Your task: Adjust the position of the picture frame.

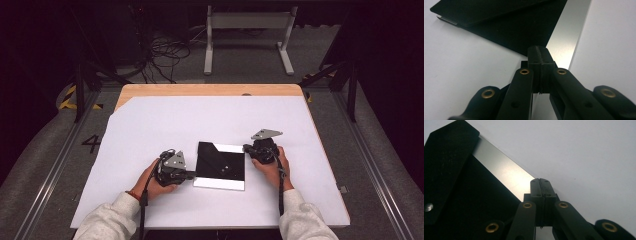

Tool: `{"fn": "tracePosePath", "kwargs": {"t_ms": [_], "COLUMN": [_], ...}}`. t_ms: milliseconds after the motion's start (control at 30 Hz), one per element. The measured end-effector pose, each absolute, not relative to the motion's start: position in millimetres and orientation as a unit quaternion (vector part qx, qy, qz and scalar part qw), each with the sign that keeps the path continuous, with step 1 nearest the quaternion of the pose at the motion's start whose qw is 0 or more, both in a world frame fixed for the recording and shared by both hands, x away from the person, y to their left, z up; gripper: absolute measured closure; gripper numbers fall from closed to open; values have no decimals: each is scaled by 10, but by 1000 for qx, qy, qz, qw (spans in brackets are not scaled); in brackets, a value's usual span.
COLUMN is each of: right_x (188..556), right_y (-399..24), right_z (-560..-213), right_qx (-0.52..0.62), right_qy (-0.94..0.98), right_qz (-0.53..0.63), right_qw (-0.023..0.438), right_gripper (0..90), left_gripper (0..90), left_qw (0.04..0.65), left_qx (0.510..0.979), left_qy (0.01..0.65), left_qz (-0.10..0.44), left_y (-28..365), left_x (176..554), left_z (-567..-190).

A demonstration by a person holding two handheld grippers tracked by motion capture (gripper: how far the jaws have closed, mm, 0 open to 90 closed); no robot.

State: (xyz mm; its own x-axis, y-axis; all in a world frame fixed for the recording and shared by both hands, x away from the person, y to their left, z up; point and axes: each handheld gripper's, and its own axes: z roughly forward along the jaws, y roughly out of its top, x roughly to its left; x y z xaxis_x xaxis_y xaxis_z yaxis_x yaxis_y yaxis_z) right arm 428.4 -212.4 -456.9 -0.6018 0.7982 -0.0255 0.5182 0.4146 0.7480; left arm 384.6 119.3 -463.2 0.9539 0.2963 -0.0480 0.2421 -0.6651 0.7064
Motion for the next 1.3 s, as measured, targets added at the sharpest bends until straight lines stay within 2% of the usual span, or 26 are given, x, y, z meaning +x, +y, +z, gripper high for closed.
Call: {"fn": "tracePosePath", "kwargs": {"t_ms": [367,500,700,833,933,1300], "right_x": [4030,3817,3508,3308,3191,2976], "right_y": [-2205,-2309,-2366,-2311,-2230,-2099], "right_z": [-4552,-4556,-4481,-4472,-4507,-4568], "right_qx": [381,372,357,343,329,306], "right_qy": [828,833,831,837,845,861], "right_qz": [364,370,394,392,392,378], "right_qw": [190,174,164,170,157,149], "right_gripper": [900,900,900,900,900,900], "left_gripper": [900,899,889,897,897,890], "left_qw": [378,374,380,372,368,368], "left_qx": [914,915,912,916,918,918], "left_qy": [137,130,139,136,135,130], "left_qz": [57,75,73,65,64,66], "left_y": [1206,1255,1380,1385,1349,1315], "left_x": [3751,3636,3492,3444,3416,3384], "left_z": [-4597,-4553,-4537,-4580,-4602,-4626]}}
